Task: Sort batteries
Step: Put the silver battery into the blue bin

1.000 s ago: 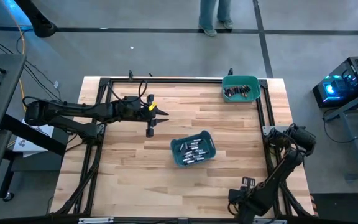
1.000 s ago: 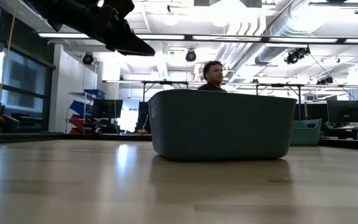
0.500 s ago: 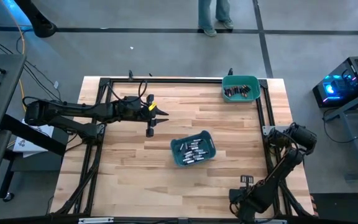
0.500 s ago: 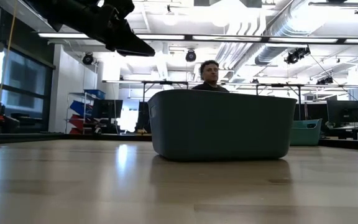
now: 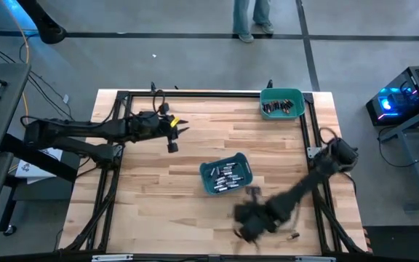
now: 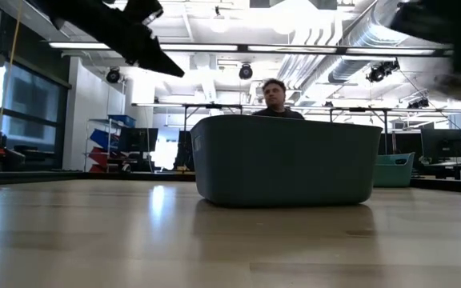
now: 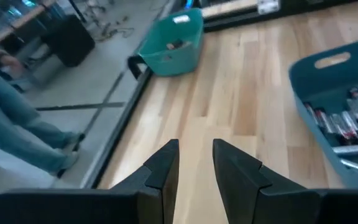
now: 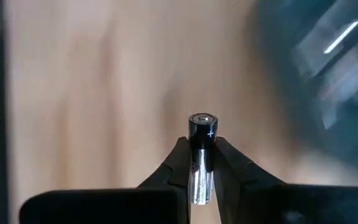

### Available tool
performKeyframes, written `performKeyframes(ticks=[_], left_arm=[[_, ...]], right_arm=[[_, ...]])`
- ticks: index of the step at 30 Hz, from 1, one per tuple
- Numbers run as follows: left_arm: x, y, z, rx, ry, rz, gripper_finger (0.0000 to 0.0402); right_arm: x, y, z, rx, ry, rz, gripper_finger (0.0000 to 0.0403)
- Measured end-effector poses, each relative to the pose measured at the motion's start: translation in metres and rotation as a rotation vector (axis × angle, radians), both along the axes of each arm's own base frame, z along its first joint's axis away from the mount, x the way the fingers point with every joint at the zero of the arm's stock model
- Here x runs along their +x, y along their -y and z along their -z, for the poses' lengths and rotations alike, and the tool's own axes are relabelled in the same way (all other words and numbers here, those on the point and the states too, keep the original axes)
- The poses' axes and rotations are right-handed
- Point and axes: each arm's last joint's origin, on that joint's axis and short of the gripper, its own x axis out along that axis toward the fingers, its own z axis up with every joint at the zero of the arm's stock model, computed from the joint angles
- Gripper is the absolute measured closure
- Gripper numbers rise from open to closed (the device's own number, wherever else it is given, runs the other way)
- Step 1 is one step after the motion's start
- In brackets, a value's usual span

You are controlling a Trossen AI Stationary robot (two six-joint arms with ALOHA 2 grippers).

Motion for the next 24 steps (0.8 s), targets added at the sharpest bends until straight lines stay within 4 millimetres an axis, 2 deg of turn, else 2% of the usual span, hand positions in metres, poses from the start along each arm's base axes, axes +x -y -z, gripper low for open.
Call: performKeyframes(ticks=[3, 6, 9, 13, 17, 24], left_arm=[[-0.007, 0.001, -0.007, 0.013, 0.019, -0.008, 0.0312], [-0.014, 0.003, -0.009, 0.01, 0.006, -0.003, 0.0312], [-0.019, 0.004, -0.009, -0.01, -0.021, -0.011, 0.0312], [-0.023, 0.004, -0.003, -0.053, -0.079, -0.029, 0.0312], [-0.023, 0.005, 0.0, -0.073, -0.103, -0.036, 0.0312], [-0.023, 0.007, 0.0, -0.065, -0.102, -0.021, 0.0312]], right_arm=[[0.036, 0.032, -0.023, -0.058, 0.12, 0.026, 0.0381], [0.065, 0.072, -0.03, -0.048, 0.161, 0.068, 0.0381], [0.082, 0.115, -0.022, -0.008, 0.138, 0.109, 0.0382], [0.092, 0.162, -0.001, 0.045, 0.042, 0.132, 0.0382], [0.095, 0.18, 0.015, 0.097, -0.045, 0.109, 0.0382], [0.09, 0.182, 0.034, 0.062, -0.185, 0.05, 0.0382]])
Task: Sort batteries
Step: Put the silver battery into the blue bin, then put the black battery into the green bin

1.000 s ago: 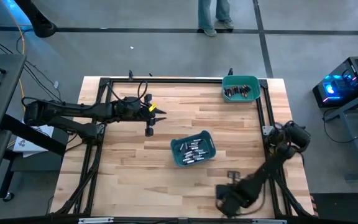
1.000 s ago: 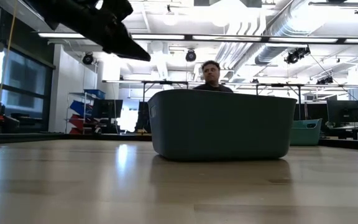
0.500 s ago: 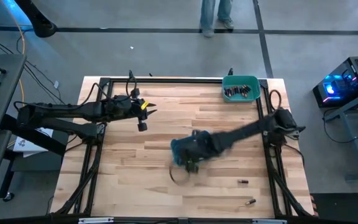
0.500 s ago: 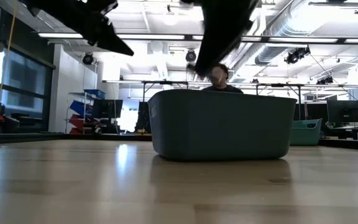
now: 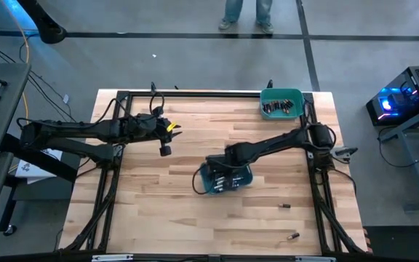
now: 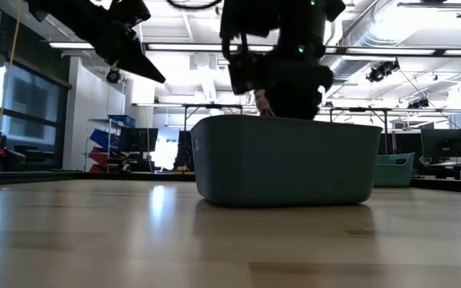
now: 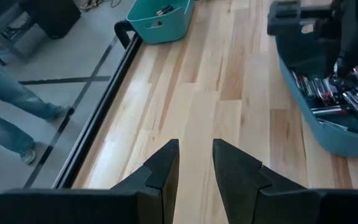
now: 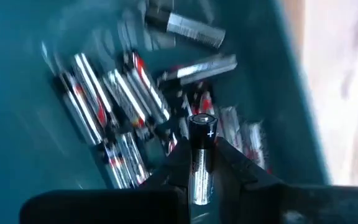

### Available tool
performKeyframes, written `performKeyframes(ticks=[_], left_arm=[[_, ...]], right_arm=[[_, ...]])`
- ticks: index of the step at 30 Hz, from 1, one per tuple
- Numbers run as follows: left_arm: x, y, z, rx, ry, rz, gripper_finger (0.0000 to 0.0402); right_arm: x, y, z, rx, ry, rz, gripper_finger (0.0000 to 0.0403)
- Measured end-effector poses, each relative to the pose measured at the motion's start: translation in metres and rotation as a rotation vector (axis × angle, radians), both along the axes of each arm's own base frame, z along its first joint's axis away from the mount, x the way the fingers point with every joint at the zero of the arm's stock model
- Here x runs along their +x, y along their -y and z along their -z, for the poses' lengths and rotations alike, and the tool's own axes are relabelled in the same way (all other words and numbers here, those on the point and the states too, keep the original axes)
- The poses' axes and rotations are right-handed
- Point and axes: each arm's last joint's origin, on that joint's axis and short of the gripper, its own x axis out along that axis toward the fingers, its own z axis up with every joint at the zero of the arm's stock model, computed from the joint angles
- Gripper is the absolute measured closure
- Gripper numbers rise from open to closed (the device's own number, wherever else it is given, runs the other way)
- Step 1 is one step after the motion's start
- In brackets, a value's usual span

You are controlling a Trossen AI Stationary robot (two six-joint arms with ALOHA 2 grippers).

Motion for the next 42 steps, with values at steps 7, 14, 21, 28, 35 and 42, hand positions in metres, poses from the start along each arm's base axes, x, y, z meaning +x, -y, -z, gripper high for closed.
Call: performKeyframes(ticks=[7, 14, 21, 28, 35, 42], left_arm=[[0.0, 0.0, -0.001, 0.001, 0.008, 0.001, 0.0312], [0.001, 0.0, -0.001, 0.003, 0.012, 0.002, 0.0312], [0.001, 0.0, -0.001, 0.003, 0.012, 0.001, 0.0312], [0.001, 0.0, -0.001, 0.002, 0.013, 0.0, 0.0312], [0.001, 0.0, -0.002, -0.011, 0.024, 0.014, 0.0312], [0.005, 0.002, -0.007, -0.013, 0.086, 0.079, 0.0312]], right_arm=[[0.001, 0.0, 0.02, -0.008, -0.088, -0.04, 0.0363], [-0.001, 0.0, 0.022, -0.01, -0.114, -0.037, 0.0343], [0.005, -0.001, 0.002, -0.009, -0.113, -0.039, 0.0264], [-0.005, -0.016, -0.054, -0.029, -0.119, -0.008, 0.0233], [-0.086, -0.063, -0.074, -0.111, -0.153, 0.11, 0.0246], [-0.175, -0.078, -0.031, 0.055, -0.232, 0.329, 0.0249]])
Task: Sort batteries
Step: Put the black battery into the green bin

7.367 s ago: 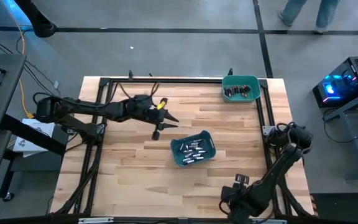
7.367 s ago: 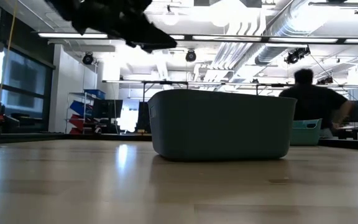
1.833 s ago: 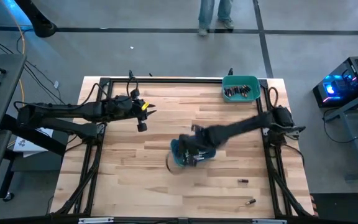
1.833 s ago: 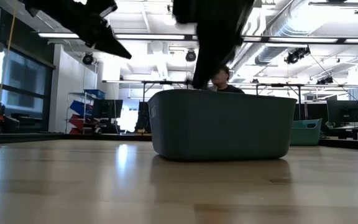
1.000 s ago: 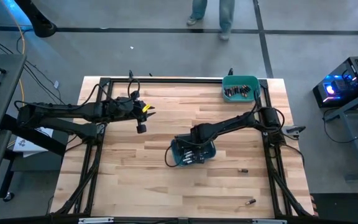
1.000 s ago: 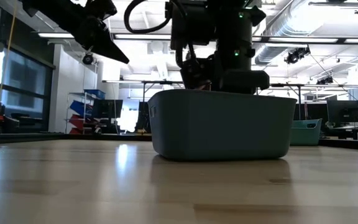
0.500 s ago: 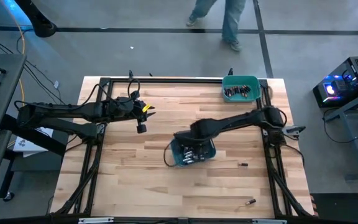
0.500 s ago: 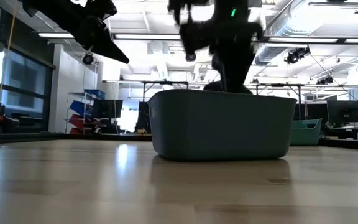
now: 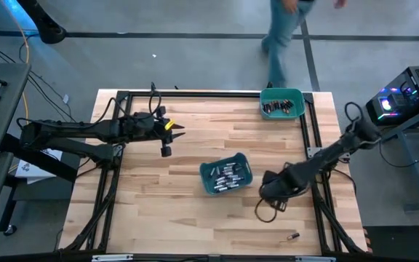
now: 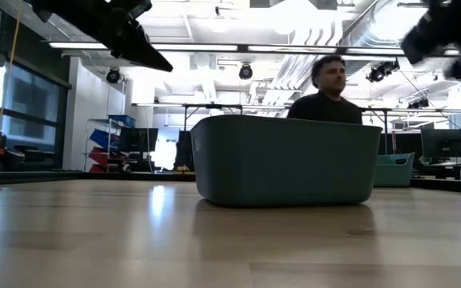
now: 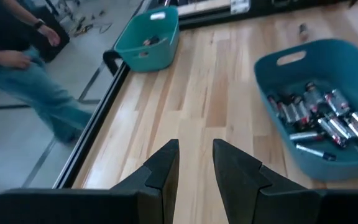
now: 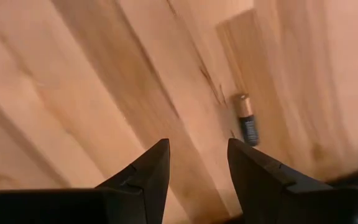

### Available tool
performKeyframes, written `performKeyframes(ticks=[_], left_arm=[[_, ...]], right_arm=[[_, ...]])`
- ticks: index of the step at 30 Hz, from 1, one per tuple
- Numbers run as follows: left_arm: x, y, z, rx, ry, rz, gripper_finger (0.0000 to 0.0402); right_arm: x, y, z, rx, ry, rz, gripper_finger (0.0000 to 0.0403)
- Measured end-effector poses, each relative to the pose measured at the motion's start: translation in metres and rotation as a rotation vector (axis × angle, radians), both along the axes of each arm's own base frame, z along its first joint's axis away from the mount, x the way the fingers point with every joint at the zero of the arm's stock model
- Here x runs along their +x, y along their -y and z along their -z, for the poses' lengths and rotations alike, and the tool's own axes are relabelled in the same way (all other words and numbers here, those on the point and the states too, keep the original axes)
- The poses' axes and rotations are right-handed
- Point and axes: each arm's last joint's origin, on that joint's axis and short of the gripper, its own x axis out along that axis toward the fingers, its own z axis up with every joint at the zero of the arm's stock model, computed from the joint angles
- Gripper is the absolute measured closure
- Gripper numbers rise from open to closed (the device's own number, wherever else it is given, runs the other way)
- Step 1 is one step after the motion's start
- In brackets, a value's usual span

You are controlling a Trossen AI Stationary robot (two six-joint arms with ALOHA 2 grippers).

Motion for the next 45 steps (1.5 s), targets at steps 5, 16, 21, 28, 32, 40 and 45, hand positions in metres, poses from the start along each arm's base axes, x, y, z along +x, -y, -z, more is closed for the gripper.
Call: performKeyframes(ticks=[5, 16, 21, 28, 32, 40, 45], left_arm=[[0.002, 0.0, -0.004, 0.008, 0.043, 0.016, 0.0312], [0.002, 0.0, -0.004, 0.016, 0.041, 0.02, 0.0312], [0.002, 0.0, -0.005, 0.018, 0.05, 0.02, 0.0312], [0.003, 0.0, -0.006, 0.02, 0.064, 0.02, 0.0312], [0.003, 0.0, -0.006, 0.021, 0.066, 0.02, 0.0312], [0.004, 0.0, -0.008, 0.037, 0.08, 0.027, 0.0312], [0.003, 0.0, -0.008, 0.037, 0.076, 0.027, 0.0312]], right_arm=[[-0.029, 0.017, 0.033, 0.029, 0.041, 0.026, 0.0249], [-0.05, 0.058, 0.073, -0.075, -0.025, 0.015, 0.0249], [-0.045, 0.069, 0.073, -0.1, -0.01, -0.007, 0.0249], [-0.041, 0.077, 0.073, -0.04, -0.021, 0.024, 0.0249], [-0.029, 0.079, 0.065, -0.047, 0.046, -0.006, 0.0249], [0.003, 0.11, 0.049, -0.154, 0.316, 0.561, 0.0249], [0.005, 0.128, 0.061, -0.026, 0.303, 0.77, 0.0224]])
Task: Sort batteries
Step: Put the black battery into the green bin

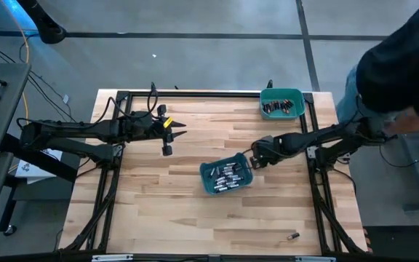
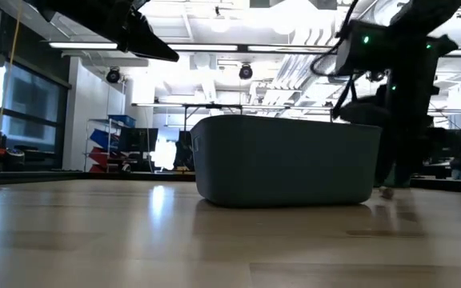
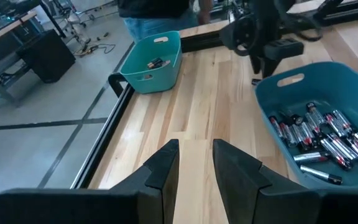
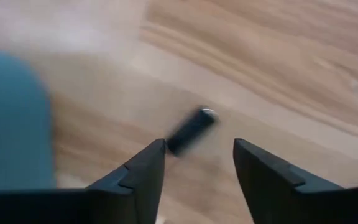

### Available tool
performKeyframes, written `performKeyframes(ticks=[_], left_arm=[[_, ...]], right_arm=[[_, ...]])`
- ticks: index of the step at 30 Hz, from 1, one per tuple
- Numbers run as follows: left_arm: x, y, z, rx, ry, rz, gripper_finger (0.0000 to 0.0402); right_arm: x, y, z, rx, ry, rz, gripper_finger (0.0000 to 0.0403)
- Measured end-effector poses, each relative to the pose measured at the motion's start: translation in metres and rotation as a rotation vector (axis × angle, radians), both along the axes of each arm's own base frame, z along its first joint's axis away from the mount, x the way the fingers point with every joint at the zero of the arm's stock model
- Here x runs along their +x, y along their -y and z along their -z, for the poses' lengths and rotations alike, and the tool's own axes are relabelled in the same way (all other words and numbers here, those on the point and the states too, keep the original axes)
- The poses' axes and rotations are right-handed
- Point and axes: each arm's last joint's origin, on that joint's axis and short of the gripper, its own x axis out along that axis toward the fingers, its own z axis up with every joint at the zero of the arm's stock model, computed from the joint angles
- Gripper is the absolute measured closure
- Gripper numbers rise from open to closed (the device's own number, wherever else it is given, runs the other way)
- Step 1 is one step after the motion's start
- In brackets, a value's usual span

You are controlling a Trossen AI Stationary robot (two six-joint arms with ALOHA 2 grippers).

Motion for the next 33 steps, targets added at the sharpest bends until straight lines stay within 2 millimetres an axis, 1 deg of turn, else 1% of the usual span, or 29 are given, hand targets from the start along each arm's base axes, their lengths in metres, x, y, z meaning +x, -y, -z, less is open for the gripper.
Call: performKeyframes(ticks=[3, 5, 11, 15, 17, 19, 21, 25, 26, 27, 30, 31, 33], left_arm=[[0.0, 0.0, 0.001, -0.005, -0.012, 0.011, 0.0312], [-0.001, 0.0, 0.002, -0.006, -0.017, 0.011, 0.0312], [-0.001, 0.0, 0.002, -0.007, -0.019, 0.011, 0.0312], [-0.001, 0.0, 0.002, -0.007, -0.019, 0.011, 0.0312], [-0.001, 0.0, 0.002, -0.007, -0.019, 0.011, 0.0312], [-0.001, 0.0, 0.002, -0.007, -0.019, 0.011, 0.0312], [-0.001, 0.001, 0.002, -0.008, -0.019, 0.012, 0.0312], [-0.001, 0.001, 0.002, -0.01, -0.023, 0.011, 0.0312], [-0.001, 0.001, 0.002, -0.01, -0.023, 0.011, 0.0312], [-0.001, 0.001, 0.002, -0.011, -0.025, 0.011, 0.0312], [-0.001, 0.001, 0.003, -0.011, -0.027, 0.011, 0.0312], [-0.001, 0.001, 0.003, -0.009, -0.027, 0.012, 0.0312], [-0.001, 0.001, 0.002, -0.001, -0.026, 0.017, 0.0312]], right_arm=[[0.001, 0.005, 0.005, 0.007, -0.017, 0.046, 0.0198], [0.003, 0.006, 0.008, 0.008, -0.019, 0.072, 0.0187], [0.009, 0.007, 0.02, -0.001, -0.057, 0.078, 0.0183], [0.009, 0.006, 0.023, 0.002, -0.081, 0.055, 0.0186], [0.008, 0.005, 0.024, 0.002, -0.087, 0.045, 0.02], [0.007, 0.004, 0.024, -0.003, -0.098, 0.038, 0.023], [0.006, 0.002, 0.024, -0.011, -0.113, 0.033, 0.0272], [0.004, 0.0, 0.025, -0.032, -0.135, 0.021, 0.0369], [0.004, -0.001, 0.024, -0.032, -0.135, 0.02, 0.0381], [0.005, -0.001, 0.023, -0.034, -0.133, 0.021, 0.0384], [0.011, 0.001, 0.007, -0.081, -0.101, 0.008, 0.0374], [0.016, 0.004, -0.004, -0.122, -0.063, 0.003, 0.0374], [0.026, 0.017, -0.037, -0.218, 0.057, 0.011, 0.038]])
